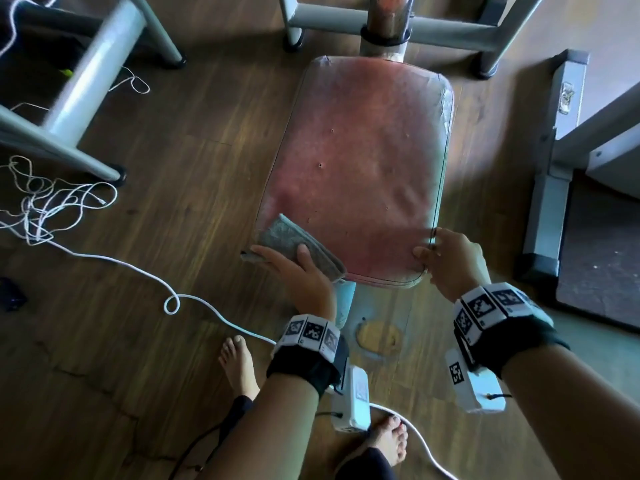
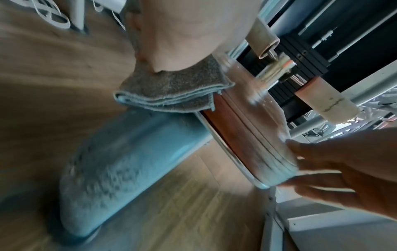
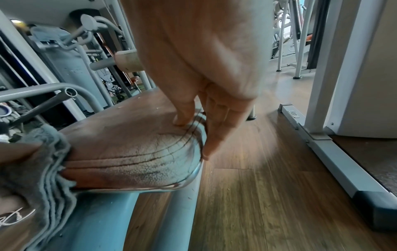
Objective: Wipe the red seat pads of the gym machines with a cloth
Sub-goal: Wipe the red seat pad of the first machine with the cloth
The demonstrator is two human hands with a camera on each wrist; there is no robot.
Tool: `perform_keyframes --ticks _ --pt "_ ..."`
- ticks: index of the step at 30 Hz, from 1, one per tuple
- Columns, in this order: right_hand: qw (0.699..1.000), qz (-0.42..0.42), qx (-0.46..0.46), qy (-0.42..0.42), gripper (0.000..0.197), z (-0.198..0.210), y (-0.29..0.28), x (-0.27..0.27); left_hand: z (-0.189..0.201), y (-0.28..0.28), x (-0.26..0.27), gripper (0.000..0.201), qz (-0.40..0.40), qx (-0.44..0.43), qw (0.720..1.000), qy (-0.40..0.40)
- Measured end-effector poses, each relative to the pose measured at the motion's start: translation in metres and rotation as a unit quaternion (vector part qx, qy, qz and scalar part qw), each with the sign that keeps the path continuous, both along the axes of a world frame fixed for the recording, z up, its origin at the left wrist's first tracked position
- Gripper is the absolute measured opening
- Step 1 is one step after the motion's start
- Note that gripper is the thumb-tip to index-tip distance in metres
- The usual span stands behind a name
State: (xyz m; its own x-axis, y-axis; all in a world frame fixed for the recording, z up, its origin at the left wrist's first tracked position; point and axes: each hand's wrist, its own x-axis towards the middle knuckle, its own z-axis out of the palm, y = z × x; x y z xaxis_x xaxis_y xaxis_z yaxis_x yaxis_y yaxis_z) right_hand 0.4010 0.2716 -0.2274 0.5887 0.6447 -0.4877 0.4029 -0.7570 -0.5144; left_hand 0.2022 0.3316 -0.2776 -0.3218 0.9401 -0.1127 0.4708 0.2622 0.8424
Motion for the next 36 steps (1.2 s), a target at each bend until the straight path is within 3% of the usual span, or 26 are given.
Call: perform_keyframes --ticks 4,8,11,15,17,19,22,25,28,31,33,34,36 --pt "1.0 0.013 -0.014 -0.015 0.019 0.001 0.0 0.0 0.015 -0.027 0.025 0.078 -0.005 -0.017 1.0 0.012" --pt "0.999 0.028 -0.026 -0.013 0.02 0.003 0.001 0.005 0.017 -0.063 0.061 0.08 -0.057 -0.037 0.997 -0.034" --pt "0.999 0.03 -0.025 -0.001 0.021 0.003 0.002 0.008 0.014 -0.058 0.054 0.082 -0.063 -0.038 0.995 -0.063" --pt "0.999 0.018 -0.027 0.015 0.024 0.003 0.003 0.009 0.007 -0.02 0.015 0.077 -0.031 0.023 0.999 0.002" --pt "0.999 0.016 -0.025 0.018 0.024 0.003 0.002 0.008 0.007 -0.009 0.005 0.074 -0.049 0.025 0.998 0.019" --pt "0.999 0.009 -0.026 0.016 0.023 0.003 0.0 0.007 0.008 -0.012 0.011 0.071 -0.084 0.014 0.992 0.091" --pt "1.0 0.013 -0.025 0.006 0.022 0.008 -0.001 0.003 0.015 -0.027 0.026 0.066 -0.16 -0.019 0.953 0.258" --pt "1.0 0.0 -0.014 0.011 0.023 0.004 -0.002 0.002 0.017 -0.021 0.027 0.064 -0.279 0.016 0.895 0.348" --pt "0.99 -0.081 0.021 0.115 0.038 -0.001 -0.009 0.002 0.027 -0.006 0.034 0.06 -0.406 0.076 0.835 0.364" --pt "0.934 -0.227 0.094 0.26 0.041 0.002 -0.024 -0.006 0.038 0.005 0.045 0.06 -0.555 0.09 0.759 0.328" --pt "0.935 -0.248 0.129 0.218 0.043 0.007 -0.033 -0.017 0.047 0.015 0.043 0.062 -0.613 0.093 0.728 0.291" --pt "0.951 -0.233 0.131 0.156 0.047 0.011 -0.034 -0.023 0.054 0.021 0.04 0.061 -0.622 0.093 0.73 0.267" --pt "0.972 -0.191 0.137 0.021 0.052 0.019 -0.028 -0.041 0.069 0.039 0.022 0.054 -0.596 0.104 0.764 0.225"
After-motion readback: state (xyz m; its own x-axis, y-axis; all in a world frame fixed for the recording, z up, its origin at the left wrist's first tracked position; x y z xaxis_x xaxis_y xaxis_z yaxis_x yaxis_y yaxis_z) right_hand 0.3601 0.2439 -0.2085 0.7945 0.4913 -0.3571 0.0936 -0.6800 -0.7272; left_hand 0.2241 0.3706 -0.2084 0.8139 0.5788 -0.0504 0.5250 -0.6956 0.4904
